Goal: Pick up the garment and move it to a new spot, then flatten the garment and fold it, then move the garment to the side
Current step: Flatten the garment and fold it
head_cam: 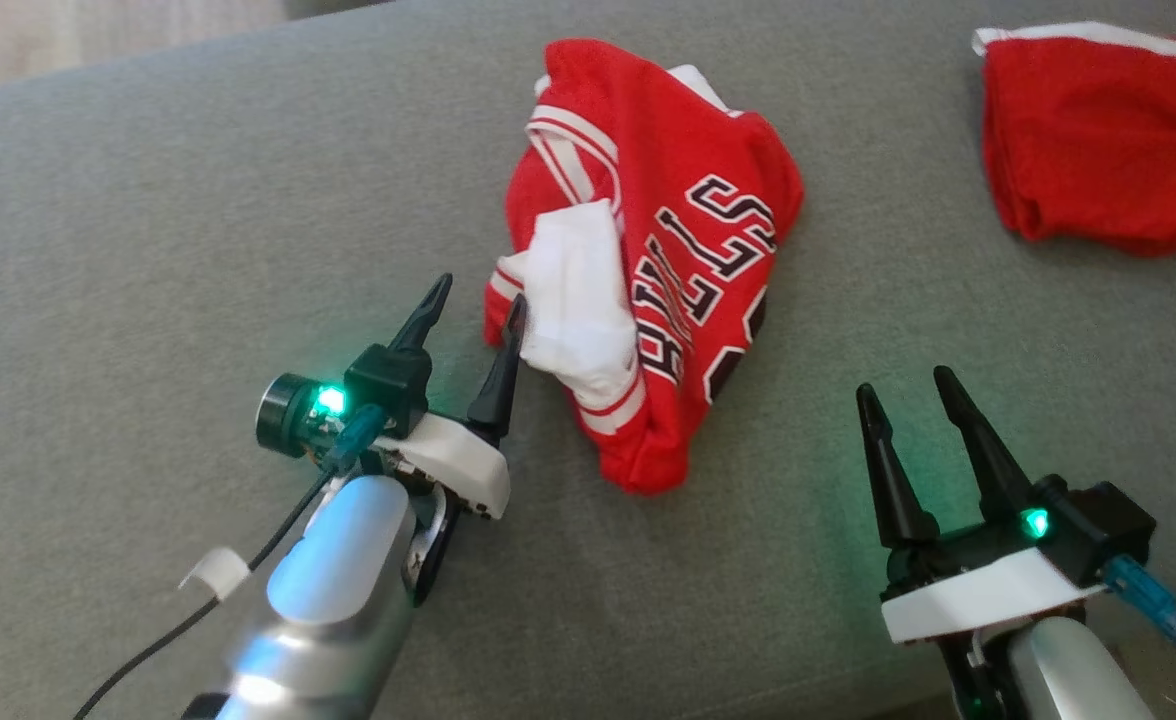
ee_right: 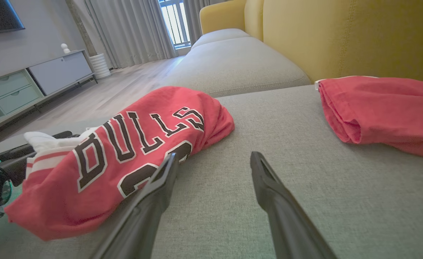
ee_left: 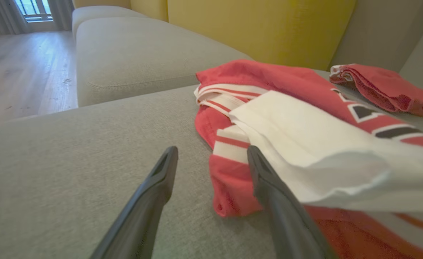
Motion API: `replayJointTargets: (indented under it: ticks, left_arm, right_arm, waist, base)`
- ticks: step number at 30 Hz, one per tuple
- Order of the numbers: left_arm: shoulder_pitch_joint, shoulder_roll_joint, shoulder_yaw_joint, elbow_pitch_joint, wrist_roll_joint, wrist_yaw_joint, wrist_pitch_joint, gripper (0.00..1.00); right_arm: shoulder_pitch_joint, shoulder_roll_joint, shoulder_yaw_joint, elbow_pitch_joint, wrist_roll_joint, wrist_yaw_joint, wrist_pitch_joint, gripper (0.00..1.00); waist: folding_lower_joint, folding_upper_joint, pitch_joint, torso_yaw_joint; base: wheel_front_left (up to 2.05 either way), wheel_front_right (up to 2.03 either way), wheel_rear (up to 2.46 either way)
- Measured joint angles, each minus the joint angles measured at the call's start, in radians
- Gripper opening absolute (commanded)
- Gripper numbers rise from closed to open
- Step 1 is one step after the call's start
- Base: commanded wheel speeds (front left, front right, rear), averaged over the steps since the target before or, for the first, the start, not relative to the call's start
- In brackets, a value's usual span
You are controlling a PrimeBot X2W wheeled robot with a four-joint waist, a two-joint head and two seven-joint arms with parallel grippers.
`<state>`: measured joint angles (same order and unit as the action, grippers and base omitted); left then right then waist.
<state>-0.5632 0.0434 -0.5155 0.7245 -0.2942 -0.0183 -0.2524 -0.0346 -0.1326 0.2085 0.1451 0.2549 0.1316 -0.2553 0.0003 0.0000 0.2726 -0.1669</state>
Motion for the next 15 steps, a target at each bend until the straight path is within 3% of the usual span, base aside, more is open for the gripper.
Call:
replayJointTargets:
  ticks: [3, 8, 9, 10, 15]
  left_arm:
    - [-0.03, -0.001, -0.029, 0.073, -0.011, -0.002, 0.0, 1.0]
    - [-0.079, 0.0, -0.082, 0.168, -0.028, -0.054, 0.0, 1.0]
    - [-0.09, 0.0, -0.094, 0.172, -0.031, -0.065, 0.0, 0.55]
    - [-0.098, 0.0, -0.102, 0.172, -0.032, -0.072, 0.0, 0.0]
    - [-0.112, 0.0, -0.134, 0.118, -0.029, -0.097, 0.0, 0.0]
  right_arm:
    - [-0.001, 0.0, 0.006, 0.0, 0.0, 0.0, 0.0, 1.0]
    - [-0.002, 0.0, 0.009, 0.0, 0.0, 0.0, 0.0, 1.0]
    - [-0.002, 0.0, 0.009, 0.0, 0.0, 0.0, 0.0, 1.0]
    - [-0.003, 0.001, 0.009, 0.001, 0.0, 0.0, 0.0, 1.0]
    - [-0.004, 0.007, 0.008, 0.01, 0.0, 0.0, 0.0, 1.0]
  waist:
    - [-0.0001, 0.0, 0.015, -0.022]
    - [-0.0003, 0.0, 0.027, -0.048]
    - [-0.0002, 0.0, 0.027, -0.051]
    - [-0.0001, 0.0, 0.025, -0.053]
    - [-0.0002, 0.0, -0.009, -0.057]
  base:
    - [0.0, 0.0, 0.0]
    - [0.0, 0.0, 0.0]
    - [0.0, 0.0, 0.0]
    - [0.0, 0.0, 0.0]
    - [0.0, 0.0, 0.0]
